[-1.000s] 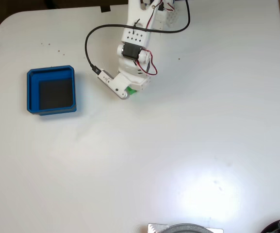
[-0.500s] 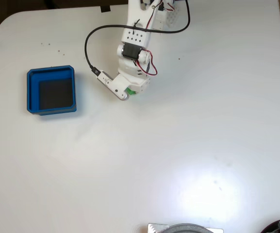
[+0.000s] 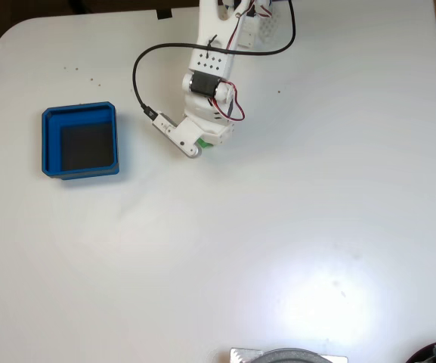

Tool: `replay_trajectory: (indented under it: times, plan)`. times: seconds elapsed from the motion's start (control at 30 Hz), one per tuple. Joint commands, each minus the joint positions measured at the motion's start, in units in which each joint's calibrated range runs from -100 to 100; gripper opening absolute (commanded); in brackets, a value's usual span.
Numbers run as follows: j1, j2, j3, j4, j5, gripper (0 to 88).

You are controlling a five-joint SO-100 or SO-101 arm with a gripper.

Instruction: Pick up green cube and drop it in the blue box

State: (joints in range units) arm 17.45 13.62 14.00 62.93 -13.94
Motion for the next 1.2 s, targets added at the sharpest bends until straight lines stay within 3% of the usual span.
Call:
replay_trajectory:
  times: [0.0, 0.2, 0.6, 1.17]
  plan:
    - [-0.1, -0.7, -3.3, -0.9, 0.1, 27.6]
    - [-0.2, -0.9, -3.5, -0.9, 0.2, 25.7]
    - [0.6, -1.0, -3.5, -0.8, 0.2, 1.5]
    - [0.8, -5.1, -3.0, -0.5, 0.0, 1.1]
